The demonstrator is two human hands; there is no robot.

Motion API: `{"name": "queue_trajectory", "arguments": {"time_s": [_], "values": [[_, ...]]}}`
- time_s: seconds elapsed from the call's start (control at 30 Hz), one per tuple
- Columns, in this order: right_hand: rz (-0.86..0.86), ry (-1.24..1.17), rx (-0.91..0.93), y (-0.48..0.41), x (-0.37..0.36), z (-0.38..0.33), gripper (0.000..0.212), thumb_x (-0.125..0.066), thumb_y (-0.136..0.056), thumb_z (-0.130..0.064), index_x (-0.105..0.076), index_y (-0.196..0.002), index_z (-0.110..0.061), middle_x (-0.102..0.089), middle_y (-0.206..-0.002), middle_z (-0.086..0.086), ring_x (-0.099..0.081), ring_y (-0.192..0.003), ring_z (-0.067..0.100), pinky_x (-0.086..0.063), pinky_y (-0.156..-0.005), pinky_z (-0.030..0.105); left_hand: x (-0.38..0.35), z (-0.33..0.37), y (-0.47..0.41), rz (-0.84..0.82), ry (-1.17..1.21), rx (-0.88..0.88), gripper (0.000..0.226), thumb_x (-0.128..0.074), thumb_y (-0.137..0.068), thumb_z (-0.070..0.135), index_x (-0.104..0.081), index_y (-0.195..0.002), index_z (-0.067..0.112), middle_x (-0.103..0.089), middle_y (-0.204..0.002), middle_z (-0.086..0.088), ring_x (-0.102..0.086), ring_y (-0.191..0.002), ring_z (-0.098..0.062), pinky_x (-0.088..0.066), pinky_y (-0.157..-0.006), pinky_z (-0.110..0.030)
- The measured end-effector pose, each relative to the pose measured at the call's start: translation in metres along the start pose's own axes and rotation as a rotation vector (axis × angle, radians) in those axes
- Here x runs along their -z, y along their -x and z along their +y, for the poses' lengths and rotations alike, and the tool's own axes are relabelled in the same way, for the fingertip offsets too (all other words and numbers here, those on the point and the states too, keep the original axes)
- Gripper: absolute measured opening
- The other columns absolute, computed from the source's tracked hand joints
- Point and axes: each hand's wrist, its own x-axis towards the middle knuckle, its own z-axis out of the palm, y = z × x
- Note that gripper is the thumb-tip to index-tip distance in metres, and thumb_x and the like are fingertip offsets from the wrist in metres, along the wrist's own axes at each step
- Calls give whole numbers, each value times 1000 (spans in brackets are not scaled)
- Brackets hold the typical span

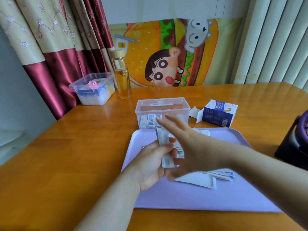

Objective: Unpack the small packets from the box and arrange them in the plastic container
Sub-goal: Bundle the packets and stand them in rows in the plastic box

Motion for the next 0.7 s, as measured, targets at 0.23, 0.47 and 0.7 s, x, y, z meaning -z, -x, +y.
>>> {"name": "queue_trajectory", "arguments": {"time_s": [0.23, 0.47, 0.7], "values": [[174, 129, 95, -4, -19, 3, 89, -76, -69, -40, -24, -142, -36, -28, -128, -11, -50, -101, 13, -43, -73, 22, -1, -3, 0, -46, -138, 27, 30, -40, -96, 6, -59, -119, 6, -64, -96, -10, -65, -81, -15, -53, -64, -29], [315, 131, 133, -16, -9, 14, 80, -77, -68, -47, -35, -134, -31, -27, -123, -7, -52, -100, 17, -52, -77, 33, 3, 9, -20, 134, -326, -86, 29, -45, -97, 16, -55, -124, 10, -60, -126, -18, -56, -118, -33, -46, -99, -50], [292, 167, 99, -45, 41, 23, 96, -81, -66, -40, -26, -143, -31, -24, -128, -3, -48, -96, 12, -47, -86, 24, -4, 57, -63, 241, -602, -198, 31, -44, -96, 15, -53, -125, 9, -61, -123, -15, -59, -113, -32, -47, -97, -49]]}}
